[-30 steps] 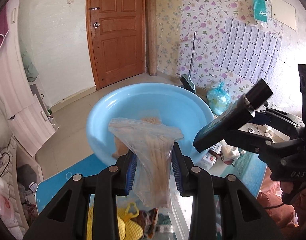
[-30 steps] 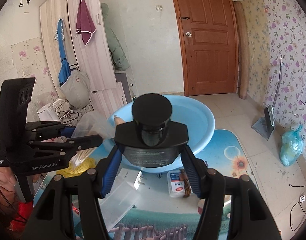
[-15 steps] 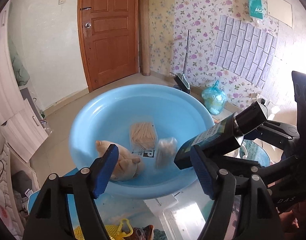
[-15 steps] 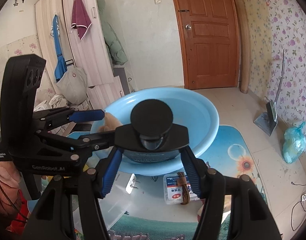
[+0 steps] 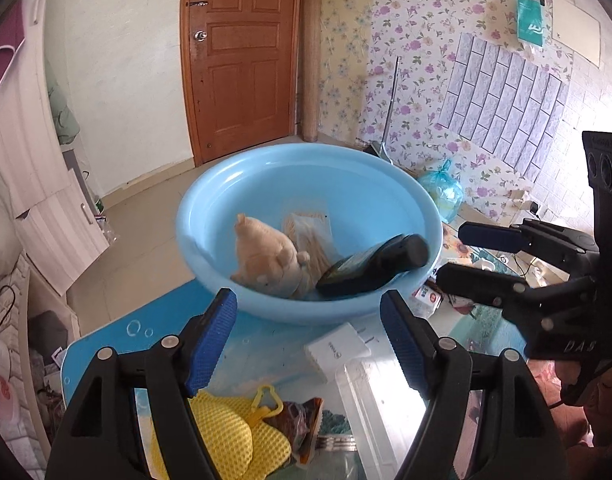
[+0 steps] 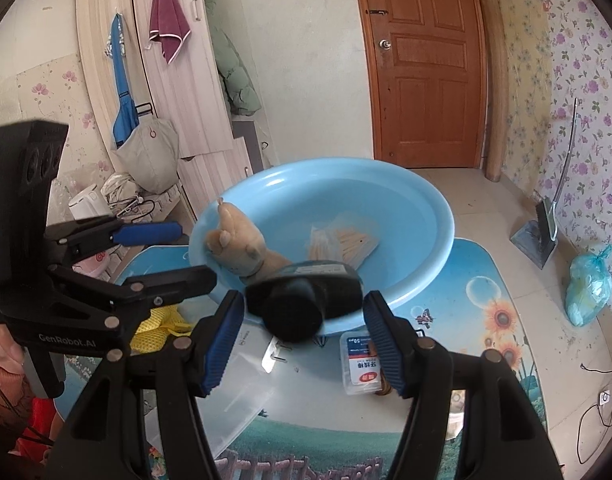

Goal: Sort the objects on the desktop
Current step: 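Drop the swab bag into the basin while the right drops the black box in, then move the left gripper to the clear bottle and grasp it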

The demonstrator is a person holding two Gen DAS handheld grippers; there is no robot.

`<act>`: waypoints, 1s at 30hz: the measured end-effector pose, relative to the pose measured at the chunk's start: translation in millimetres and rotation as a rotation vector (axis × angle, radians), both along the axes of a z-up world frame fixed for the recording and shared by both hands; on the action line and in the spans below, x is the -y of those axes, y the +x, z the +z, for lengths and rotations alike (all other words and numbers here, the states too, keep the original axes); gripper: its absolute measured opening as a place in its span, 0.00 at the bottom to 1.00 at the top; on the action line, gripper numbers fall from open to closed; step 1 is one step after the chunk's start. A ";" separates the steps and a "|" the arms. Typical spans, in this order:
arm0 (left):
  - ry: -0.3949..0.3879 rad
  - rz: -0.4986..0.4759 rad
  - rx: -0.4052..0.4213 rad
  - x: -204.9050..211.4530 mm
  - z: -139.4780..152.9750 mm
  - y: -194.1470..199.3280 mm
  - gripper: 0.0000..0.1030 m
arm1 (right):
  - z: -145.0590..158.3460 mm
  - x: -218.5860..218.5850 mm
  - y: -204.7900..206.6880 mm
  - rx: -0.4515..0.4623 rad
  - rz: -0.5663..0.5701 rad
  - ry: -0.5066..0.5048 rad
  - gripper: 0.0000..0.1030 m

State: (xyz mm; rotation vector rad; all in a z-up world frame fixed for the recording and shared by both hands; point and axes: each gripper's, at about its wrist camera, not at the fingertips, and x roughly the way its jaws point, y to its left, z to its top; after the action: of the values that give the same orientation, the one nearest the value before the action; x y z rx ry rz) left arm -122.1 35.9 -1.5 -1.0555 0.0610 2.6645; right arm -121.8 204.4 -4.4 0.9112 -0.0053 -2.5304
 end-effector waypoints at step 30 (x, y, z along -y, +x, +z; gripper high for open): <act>0.027 0.055 0.131 38.3 -55.7 108.0 0.74 | -53.0 -28.8 82.0 0.185 -0.096 0.046 0.61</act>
State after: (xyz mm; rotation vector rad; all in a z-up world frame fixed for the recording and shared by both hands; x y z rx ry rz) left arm -14.1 -2.4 -57.2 -1.2372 -0.0302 2.6290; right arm -39.8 233.2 -57.4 1.1871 -0.0485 -2.5325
